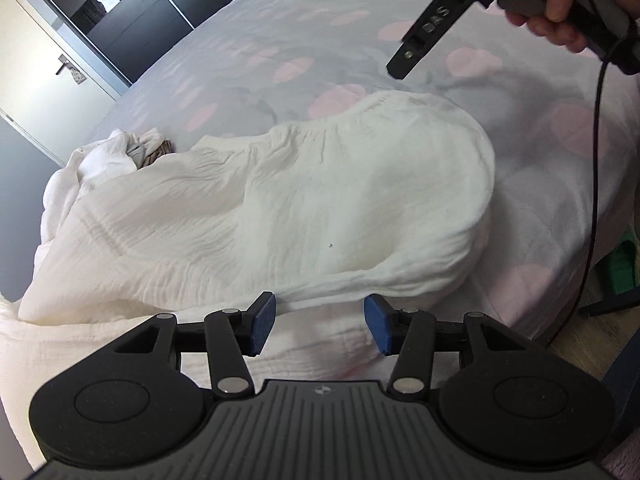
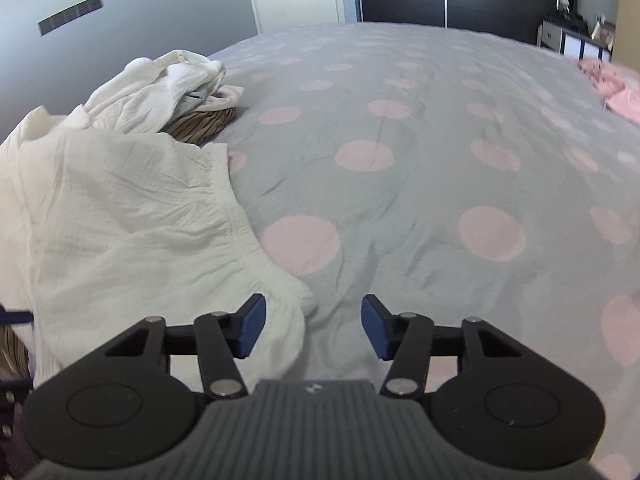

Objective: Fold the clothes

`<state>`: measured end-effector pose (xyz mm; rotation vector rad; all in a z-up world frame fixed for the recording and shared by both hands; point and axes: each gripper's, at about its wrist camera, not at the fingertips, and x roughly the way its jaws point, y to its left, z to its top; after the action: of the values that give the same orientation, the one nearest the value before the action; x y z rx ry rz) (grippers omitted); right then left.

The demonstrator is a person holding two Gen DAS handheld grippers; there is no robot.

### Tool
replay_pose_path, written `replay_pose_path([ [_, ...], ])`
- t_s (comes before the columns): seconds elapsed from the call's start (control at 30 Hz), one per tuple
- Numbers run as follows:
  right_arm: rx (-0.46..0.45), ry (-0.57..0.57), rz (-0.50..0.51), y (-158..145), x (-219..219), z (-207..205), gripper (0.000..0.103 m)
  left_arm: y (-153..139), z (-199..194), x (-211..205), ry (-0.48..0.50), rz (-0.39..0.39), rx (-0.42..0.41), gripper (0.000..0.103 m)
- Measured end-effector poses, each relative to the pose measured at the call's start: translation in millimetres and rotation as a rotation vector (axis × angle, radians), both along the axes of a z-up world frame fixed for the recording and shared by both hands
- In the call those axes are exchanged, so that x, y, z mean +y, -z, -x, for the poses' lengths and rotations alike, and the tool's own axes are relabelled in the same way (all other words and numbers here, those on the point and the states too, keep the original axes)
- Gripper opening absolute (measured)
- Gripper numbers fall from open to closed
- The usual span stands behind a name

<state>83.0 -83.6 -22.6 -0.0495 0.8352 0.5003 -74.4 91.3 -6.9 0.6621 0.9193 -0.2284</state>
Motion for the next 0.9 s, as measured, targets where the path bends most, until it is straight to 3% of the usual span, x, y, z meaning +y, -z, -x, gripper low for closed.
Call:
replay_pose_path([
  [0.17,0.102,0.017,0.004,24,22,-25,0.045,-2,-1,1,0.003,-0.008,-0.019,0.047],
  [0.27,0.17,0.011,0.034,37,33,-30,0.034,-5,-2,6,-0.026,-0.001,-0.032,0.047],
  [0.4,0.121,0.001,0.068,24,35,-25,0.012,-13,-1,15,-0.081,0.021,-0.059,0.047],
  [0.67,-0.068,0.138,0.071,-42,-18,-19,0.007,-37,0,18,-0.111,0.052,-0.123,0.047],
  [0.9,-0.183,0.274,0.139,-97,-107,-11,0.007,-54,3,-3,-0.01,0.025,-0.18,0.048],
])
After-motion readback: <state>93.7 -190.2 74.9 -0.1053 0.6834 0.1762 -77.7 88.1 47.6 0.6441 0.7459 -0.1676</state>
